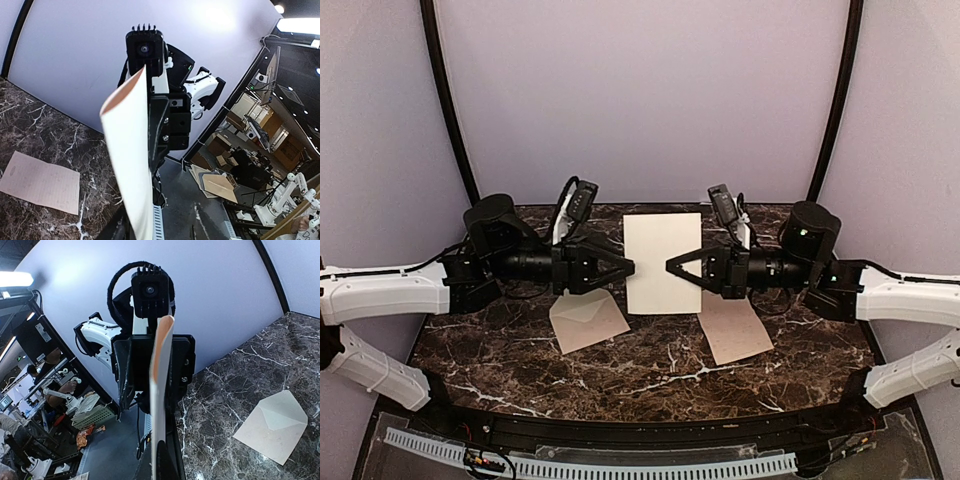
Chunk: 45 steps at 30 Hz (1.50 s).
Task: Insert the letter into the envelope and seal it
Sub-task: Fold the letter.
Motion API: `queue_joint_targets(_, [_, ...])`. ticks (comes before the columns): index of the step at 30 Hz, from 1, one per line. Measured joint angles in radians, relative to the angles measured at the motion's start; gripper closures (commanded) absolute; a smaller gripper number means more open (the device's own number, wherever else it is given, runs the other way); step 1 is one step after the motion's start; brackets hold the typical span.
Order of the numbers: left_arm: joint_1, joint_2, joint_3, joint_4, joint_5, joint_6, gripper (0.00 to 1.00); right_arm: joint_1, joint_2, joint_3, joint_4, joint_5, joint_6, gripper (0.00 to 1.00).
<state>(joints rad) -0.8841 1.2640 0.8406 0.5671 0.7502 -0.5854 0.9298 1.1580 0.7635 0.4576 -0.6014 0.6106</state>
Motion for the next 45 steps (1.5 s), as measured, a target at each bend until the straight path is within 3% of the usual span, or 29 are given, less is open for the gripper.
queue_joint_targets(3, [0.000,0.000,0.000,-0.009,0.001,0.003,0.54,0.000,-0.002,-0.001,0.024,0.020,0.008,1.00])
queue_joint_targets(6, [0.000,0.002,-0.006,-0.011,0.006,0.002,0.61,0.000,-0.007,-0.002,0.053,0.036,0.019,1.00])
queue_joint_targets(8, [0.000,0.004,-0.016,-0.012,0.013,0.001,0.72,0.000,-0.008,-0.002,0.069,0.043,0.021,1.00])
queue_joint_targets(11, [-0.002,0.011,-0.031,-0.017,0.021,0.003,0.97,0.000,-0.008,-0.002,0.077,0.046,0.025,1.00])
queue_joint_targets(13, [-0.003,0.014,-0.036,-0.020,0.022,-0.002,1.00,0.000,-0.008,-0.002,0.079,0.047,0.027,1.00])
queue_joint_targets(15, [-0.003,0.014,-0.039,-0.020,0.024,-0.001,0.98,0.000,-0.008,-0.002,0.079,0.049,0.027,1.00])
queue_joint_targets(16, [-0.003,0.014,-0.039,-0.019,0.024,0.000,0.91,0.000,-0.008,-0.002,0.079,0.050,0.028,1.00])
queue_joint_targets(17, [-0.003,0.014,-0.039,-0.019,0.024,0.000,0.76,0.000,-0.009,-0.003,0.079,0.053,0.028,1.00])
queue_joint_targets(19, [-0.003,0.014,-0.039,-0.019,0.025,0.002,0.64,0.000,-0.011,-0.003,0.079,0.057,0.028,1.00])
queue_joint_targets(26, [-0.008,0.015,-0.056,-0.023,0.032,-0.003,0.56,0.000,-0.019,-0.005,0.079,0.064,0.027,1.00])
queue_joint_targets(30, [-0.009,0.015,-0.063,-0.026,0.024,0.002,0.42,0.000,-0.019,-0.005,0.066,0.063,0.026,1.00])
queue_joint_targets(35, [-0.009,0.014,0.003,-0.098,-0.004,0.036,0.43,0.000,-0.019,-0.005,0.042,0.040,0.019,1.00])
queue_joint_targets(45, [0.023,0.005,0.071,-0.111,-0.039,0.042,0.63,0.000,-0.017,-0.005,-0.045,-0.024,-0.009,1.00])
